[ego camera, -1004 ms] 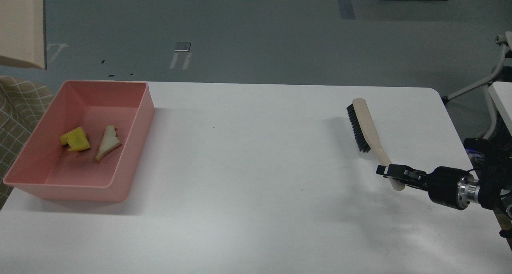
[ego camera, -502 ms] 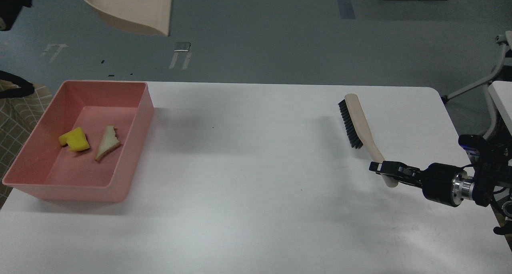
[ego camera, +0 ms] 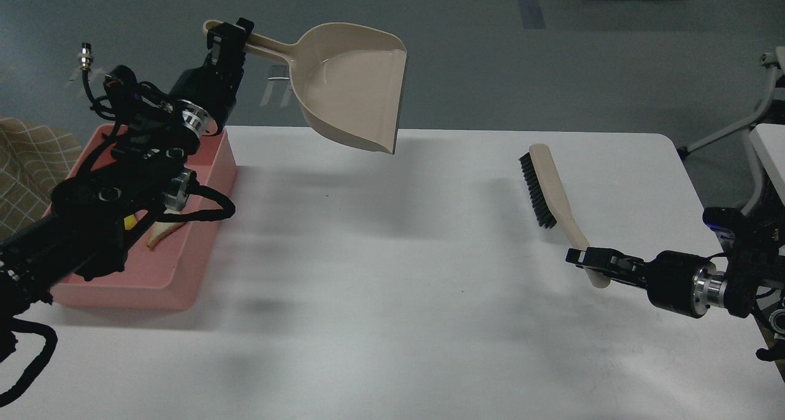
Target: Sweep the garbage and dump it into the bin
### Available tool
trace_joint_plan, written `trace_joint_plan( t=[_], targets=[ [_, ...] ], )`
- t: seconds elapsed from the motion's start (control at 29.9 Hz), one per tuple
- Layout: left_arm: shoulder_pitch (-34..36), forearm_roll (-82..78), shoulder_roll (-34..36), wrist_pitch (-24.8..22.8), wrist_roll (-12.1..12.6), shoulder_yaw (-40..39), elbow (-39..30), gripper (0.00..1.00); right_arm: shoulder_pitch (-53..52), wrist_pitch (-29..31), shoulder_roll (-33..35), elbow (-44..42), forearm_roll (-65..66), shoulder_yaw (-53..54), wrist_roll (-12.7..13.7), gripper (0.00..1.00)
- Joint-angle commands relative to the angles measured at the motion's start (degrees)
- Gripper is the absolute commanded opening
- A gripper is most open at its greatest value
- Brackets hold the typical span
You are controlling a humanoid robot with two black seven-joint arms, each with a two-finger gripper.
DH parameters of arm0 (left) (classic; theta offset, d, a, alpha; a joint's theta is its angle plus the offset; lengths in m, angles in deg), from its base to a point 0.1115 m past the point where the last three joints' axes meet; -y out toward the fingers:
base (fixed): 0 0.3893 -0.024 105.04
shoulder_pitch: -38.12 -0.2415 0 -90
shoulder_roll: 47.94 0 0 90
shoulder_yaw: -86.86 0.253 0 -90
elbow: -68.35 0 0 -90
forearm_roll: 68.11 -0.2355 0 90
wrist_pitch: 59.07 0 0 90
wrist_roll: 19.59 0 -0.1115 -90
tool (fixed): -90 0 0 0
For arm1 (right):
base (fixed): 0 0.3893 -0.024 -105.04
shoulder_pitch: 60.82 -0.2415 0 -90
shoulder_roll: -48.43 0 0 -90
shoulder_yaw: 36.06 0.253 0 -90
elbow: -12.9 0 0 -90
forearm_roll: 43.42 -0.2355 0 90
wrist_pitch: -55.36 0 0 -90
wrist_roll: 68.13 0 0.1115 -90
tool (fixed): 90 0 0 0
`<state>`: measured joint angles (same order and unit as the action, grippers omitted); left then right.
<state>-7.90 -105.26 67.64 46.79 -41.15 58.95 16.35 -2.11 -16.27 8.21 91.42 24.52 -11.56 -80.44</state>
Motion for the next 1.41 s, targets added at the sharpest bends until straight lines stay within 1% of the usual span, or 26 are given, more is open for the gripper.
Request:
trace_joint_plan(
  t=[0.0, 0.07, 0.13, 0.27, 0.47, 0.54, 0.67, 0.7, 0.74, 0.77, 0.8, 0.84, 0.94, 0.97, 1.0, 1.04, 1.21, 1.24, 1.27, 1.37],
  targets=[
    [-3.64, -3.98, -3.17, 3.30, -0.50, 0.04, -0.04, 0.00, 0.09, -0.09, -0.57, -0.03, 0.00, 0.02, 0.00, 0.00],
    [-6.43, -7.39, -5.01, 5.31, -0.85, 0.04, -0.30, 0.00, 0.09, -0.09, -0.92, -0.12, 0.00, 0.02, 0.00, 0.00],
    [-8.11, -8.63, -6.32, 6.11, -0.85, 0.04, -0.30, 0.00, 0.09, -0.09, -1.01, -0.12, 0.00, 0.02, 0.00, 0.00],
    [-10.13, -9.69, -7.91, 8.21, -1.64, 0.22, -0.30, 0.00, 0.09, -0.09, -1.09, -0.03, -0.08, 0.02, 0.00, 0.00],
    [-12.86, -12.51, -9.85, 9.10, -2.08, 0.22, -0.21, 0.00, 0.09, 0.09, -1.09, -0.21, -0.17, 0.02, 0.00, 0.00],
    [-13.65, -12.86, -10.81, 9.89, -2.17, 0.22, -0.04, 0.00, 0.09, 0.18, -1.09, -0.30, -2.09, -0.06, 0.09, 0.00],
    [-14.80, -12.86, -10.99, 9.98, -2.26, 0.22, 0.23, 0.00, 0.27, 0.44, -1.01, -0.74, -4.48, -0.33, 0.35, 0.00],
    [-14.97, -12.77, -10.99, 9.98, -2.26, 0.22, 0.23, 0.07, 0.61, 0.44, -1.01, -0.82, -4.48, -0.33, 0.44, 0.00],
    [-15.24, -12.77, -10.99, 9.98, -2.26, 0.13, 0.23, 0.23, 1.05, 0.44, -1.01, -0.91, -4.57, -0.24, 0.53, 0.00],
    [-15.33, -12.77, -11.08, 9.98, -2.26, 0.13, 0.40, 0.34, 1.23, 0.44, -1.01, -0.91, -4.65, -0.24, 0.53, 0.00],
    [-15.33, -12.77, -11.17, 10.07, -2.26, 0.13, 0.49, 0.57, 1.41, 0.44, -1.01, -0.91, -4.65, -0.24, 0.70, 0.00],
    [-15.33, -12.77, -11.25, 10.07, -2.35, 0.13, 0.49, 0.67, 1.50, 0.35, -1.01, -0.91, -4.65, -0.33, 0.70, 0.00],
    [-15.33, -12.77, -11.43, 10.07, -2.35, 0.22, 0.49, 0.85, 2.63, 0.35, -1.01, -1.70, -5.79, -0.24, 0.79, 0.00],
    [-15.33, -12.77, -11.43, 9.98, -2.26, 0.31, 0.49, 0.88, 2.64, 0.44, -1.01, -1.96, -5.88, -0.24, 0.79, 0.00],
    [-15.41, -12.86, -11.43, 9.98, -2.26, 0.31, 0.49, 0.95, 2.81, 0.35, -1.09, -2.58, -6.15, -0.33, 0.79, 0.00],
    [-15.41, -12.86, -11.43, 9.89, -2.26, 0.31, 0.49, 0.97, 2.99, 0.35, -1.09, -2.84, -6.24, -0.33, 0.79, 0.00],
    [-16.20, -12.95, -11.43, 8.58, -2.35, 0.66, 0.14, 0.98, 3.34, 0.18, -1.27, -3.64, -6.32, -0.24, 0.79, 0.00],
    [-16.29, -12.95, -11.43, 8.22, -2.35, 1.09, 0.05, 0.98, 3.34, 0.00, -1.36, -3.81, -6.32, -0.24, 0.79, 0.06],
    [-16.21, -12.86, -11.43, 7.70, -2.35, 2.32, -0.12, 0.98, 3.34, -0.09, -1.71, -4.25, -6.32, -0.24, 0.88, 0.21],
    [-16.29, -12.77, -10.90, 7.61, -2.35, 3.91, -0.21, 0.98, 3.34, -0.17, -2.06, -4.78, -6.32, -0.24, 0.88, 0.35]
  ],
)
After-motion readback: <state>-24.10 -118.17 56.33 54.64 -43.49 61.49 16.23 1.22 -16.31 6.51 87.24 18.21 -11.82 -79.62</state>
